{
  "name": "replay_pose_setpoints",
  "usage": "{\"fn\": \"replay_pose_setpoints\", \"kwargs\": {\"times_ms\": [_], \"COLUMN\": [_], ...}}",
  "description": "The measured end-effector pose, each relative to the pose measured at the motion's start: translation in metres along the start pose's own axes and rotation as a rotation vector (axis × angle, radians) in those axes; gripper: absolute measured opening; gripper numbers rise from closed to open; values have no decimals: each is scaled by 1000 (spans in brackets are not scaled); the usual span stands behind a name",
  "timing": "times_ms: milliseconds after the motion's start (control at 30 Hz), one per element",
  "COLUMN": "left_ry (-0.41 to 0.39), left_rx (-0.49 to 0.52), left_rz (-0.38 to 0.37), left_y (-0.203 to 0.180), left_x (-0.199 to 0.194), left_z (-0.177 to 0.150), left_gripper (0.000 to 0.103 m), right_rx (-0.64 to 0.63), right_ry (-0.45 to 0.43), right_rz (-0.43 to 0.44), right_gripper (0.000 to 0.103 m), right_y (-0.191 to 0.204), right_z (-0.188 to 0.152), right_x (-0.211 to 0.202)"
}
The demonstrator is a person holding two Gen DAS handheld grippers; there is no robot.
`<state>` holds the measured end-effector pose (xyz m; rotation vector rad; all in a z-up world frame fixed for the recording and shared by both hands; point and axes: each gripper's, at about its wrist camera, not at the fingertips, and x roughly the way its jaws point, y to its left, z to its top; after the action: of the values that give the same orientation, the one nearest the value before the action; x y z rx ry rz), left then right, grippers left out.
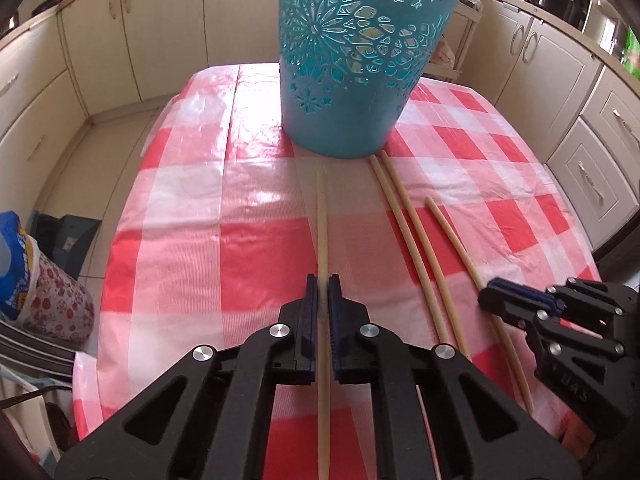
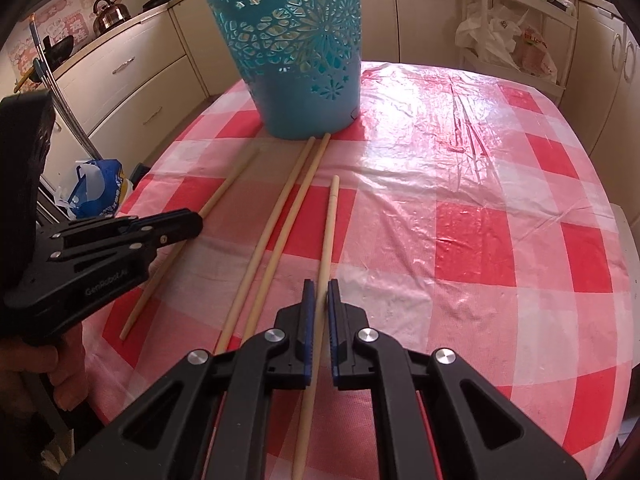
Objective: Organize utensils
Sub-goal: 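Move both open grippers back down to the remaining wooden sticks, then close the right gripper on a wooden stick while the left gripper grasps another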
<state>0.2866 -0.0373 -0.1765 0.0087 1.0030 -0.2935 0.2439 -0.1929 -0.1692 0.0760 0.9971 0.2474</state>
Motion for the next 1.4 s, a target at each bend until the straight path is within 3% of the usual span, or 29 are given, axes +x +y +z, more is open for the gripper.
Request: {"fn": "replay_pose_setpoints", "kwargs": {"times_ms": [133, 333, 433, 500, 600, 733, 967, 1133, 1400], "left_ry": [24, -5, -12, -18, -16, -14, -22, -39, -67], "left_rx": [0, 36, 52, 67, 45, -21, 2, 20, 54], "left_rz": [-15, 40, 63, 75, 62, 26, 39, 40, 24], "left_y": [-2, -11, -13, -17, -15, -13, -21, -24, -30], "left_x": [-4, 8, 17, 20, 20, 13, 9, 10, 10], "left_z": [-4, 15, 23, 26, 25, 17, 6, 6, 3], "left_gripper": [6, 19, 21, 20, 5, 5, 6, 28, 47], "right_rx": [17, -8, -25, -18, 17, 77, 62, 47, 36], "right_ry": [-21, -42, -43, -43, -43, -39, -32, -35, -52], "right_rz": [-17, -65, -91, -96, -93, -78, -67, -72, -85], "right_gripper": [15, 15, 11, 7, 6, 6, 6, 6, 6], "right_y": [-2, 1, 2, -1, -9, -20, -19, -17, -15], "right_z": [7, 21, 24, 24, 21, 16, 9, 10, 11], "right_x": [5, 15, 18, 17, 14, 7, 3, 5, 7]}}
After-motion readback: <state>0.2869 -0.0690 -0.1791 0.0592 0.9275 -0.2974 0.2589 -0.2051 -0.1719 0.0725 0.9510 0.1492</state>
